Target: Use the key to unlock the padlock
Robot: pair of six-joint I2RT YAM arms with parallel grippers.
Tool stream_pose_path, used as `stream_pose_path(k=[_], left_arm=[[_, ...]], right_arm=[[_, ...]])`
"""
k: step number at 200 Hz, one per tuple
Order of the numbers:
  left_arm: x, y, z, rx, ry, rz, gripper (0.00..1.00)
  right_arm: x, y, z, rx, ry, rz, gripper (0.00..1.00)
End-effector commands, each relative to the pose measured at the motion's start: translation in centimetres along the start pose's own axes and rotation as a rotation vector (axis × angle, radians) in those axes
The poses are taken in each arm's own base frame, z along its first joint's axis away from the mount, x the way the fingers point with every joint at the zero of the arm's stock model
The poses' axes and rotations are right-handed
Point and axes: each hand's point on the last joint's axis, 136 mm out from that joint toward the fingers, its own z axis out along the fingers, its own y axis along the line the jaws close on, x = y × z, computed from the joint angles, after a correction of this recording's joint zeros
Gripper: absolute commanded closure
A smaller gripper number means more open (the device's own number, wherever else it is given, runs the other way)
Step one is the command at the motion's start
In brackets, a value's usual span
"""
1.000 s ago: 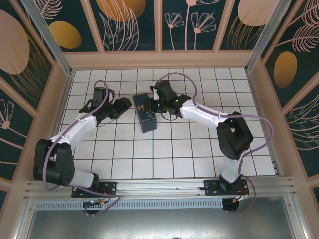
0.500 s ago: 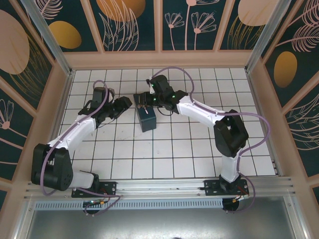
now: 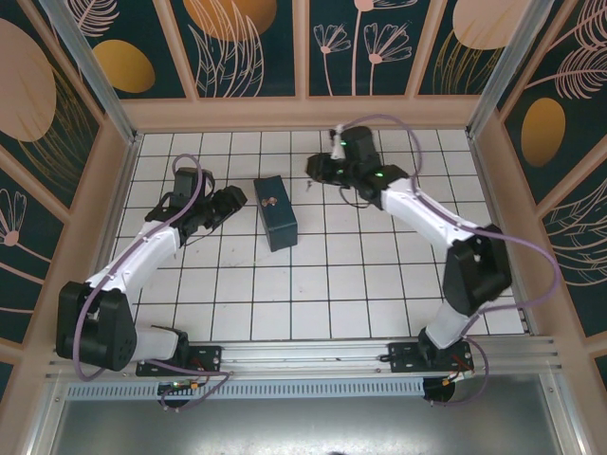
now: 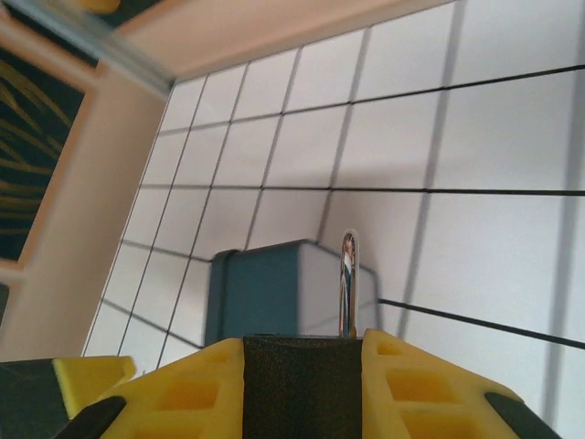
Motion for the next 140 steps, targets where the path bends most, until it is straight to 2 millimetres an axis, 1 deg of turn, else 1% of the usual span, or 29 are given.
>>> stream_pose_path(k=[1, 13, 31, 53, 67, 83, 111, 127, 140], left_arm=[[-0.3, 0.0, -0.8, -0.016, -0.018, 0.036, 0.38], [-0.3, 0.2, -0.7, -0.023, -0.016, 0.037, 0.38], [-0.2, 0.3, -0.2, -0.026, -0.008, 0.034, 0.38], [-0.5, 0.0, 0.1, -0.015, -0.008, 0.034, 0.38], [-0.8, -0.3, 0.2, -0.016, -0.013, 0.04, 0.38], [-1.1, -0.3, 0.3, -0.022, -0.017, 0.045, 0.38], [-1.0, -0.4, 0.5, -0.021, -0.008, 0.049, 0.38], [-0.9, -0.3, 0.7, -0.018, 0.003, 0.056, 0.38], [-0.5, -0.7, 1.0, 0.006, 0.027, 0.055, 0.38]], right_arm=[[1.2, -4.7, -1.7, 0.064, 0.004, 0.055, 0.8], [2.7, -7.3, -2.0, 0.115, 0.019, 0.066, 0.79], [5.4, -10.6, -1.5, 0.184, 0.058, 0.081, 0.79], [8.6, -13.8, -0.3, 0.242, 0.115, 0.109, 0.78], [10.0, -15.1, 0.5, 0.26, 0.147, 0.125, 0.76], [11.0, -15.9, 1.0, 0.276, 0.171, 0.13, 0.69], [11.9, -16.6, 1.1, 0.3, 0.196, 0.148, 0.58], [11.5, -16.3, 0.7, 0.304, 0.191, 0.151, 0.54], [10.1, -14.9, 0.3, 0.271, 0.169, 0.137, 0.5]])
